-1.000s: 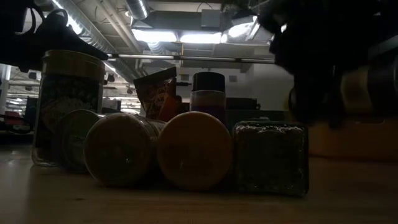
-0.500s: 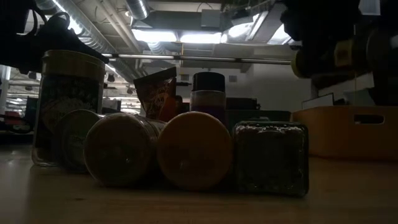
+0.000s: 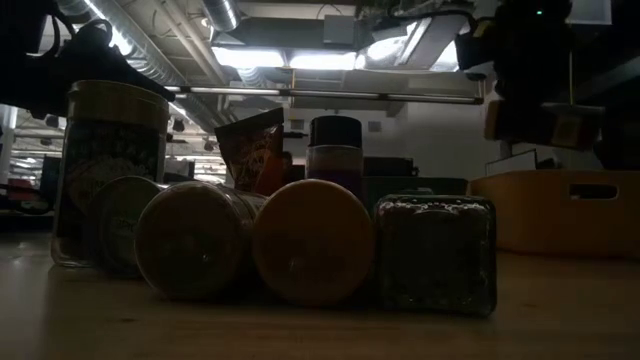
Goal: Sort spices by type
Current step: Put the yellow seasoning can into the right yellow bin
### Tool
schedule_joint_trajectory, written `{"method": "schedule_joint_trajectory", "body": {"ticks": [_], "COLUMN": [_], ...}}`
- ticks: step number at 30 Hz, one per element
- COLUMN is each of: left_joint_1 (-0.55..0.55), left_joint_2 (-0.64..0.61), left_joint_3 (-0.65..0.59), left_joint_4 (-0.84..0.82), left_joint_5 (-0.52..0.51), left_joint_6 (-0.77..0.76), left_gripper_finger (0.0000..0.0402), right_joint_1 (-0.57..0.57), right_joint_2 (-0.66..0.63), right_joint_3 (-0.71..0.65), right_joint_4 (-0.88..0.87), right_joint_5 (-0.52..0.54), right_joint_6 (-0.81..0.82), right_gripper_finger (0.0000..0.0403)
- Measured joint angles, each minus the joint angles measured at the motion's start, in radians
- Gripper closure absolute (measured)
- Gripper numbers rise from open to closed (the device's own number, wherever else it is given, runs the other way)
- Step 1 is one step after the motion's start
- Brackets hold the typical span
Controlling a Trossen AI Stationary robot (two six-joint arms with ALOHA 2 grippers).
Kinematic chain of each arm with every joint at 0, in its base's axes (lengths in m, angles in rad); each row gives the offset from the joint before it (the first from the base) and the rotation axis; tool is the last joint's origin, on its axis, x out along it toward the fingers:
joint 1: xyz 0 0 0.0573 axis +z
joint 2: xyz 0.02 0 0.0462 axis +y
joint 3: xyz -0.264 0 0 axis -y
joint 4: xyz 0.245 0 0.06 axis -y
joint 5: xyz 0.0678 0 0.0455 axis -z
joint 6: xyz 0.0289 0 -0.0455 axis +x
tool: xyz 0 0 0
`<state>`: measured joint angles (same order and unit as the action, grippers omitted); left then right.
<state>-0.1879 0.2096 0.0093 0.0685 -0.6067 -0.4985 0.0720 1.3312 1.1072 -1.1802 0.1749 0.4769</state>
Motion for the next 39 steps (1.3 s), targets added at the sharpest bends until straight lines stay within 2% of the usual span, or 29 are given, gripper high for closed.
{"method": "schedule_joint_trajectory", "body": {"ticks": [7,18,28,39], "left_joint_1": [0.000,0.000,0.000,0.000], "left_joint_2": [0.000,0.000,0.000,0.000], "left_joint_3": [0.000,0.000,0.000,0.000], "left_joint_4": [0.000,0.000,0.000,0.000], "left_joint_5": [0.000,0.000,0.000,0.000], "left_joint_6": [-0.024,-0.026,-0.026,-0.026], "left_gripper_finger": [0.0012,0.0012,0.0012,0.0012], "right_joint_1": [-0.055,-0.121,-0.147,-0.145], "right_joint_2": [0.000,0.000,0.000,0.000], "right_joint_3": [-0.001,-0.115,-0.208,-0.274], "right_joint_4": [0.009,0.069,0.283,0.364], "right_joint_5": [0.008,0.009,-0.002,0.042], "right_joint_6": [0.021,0.388,0.505,0.547], "right_gripper_finger": [0.0181,0.0181,0.0181,0.0166]}}
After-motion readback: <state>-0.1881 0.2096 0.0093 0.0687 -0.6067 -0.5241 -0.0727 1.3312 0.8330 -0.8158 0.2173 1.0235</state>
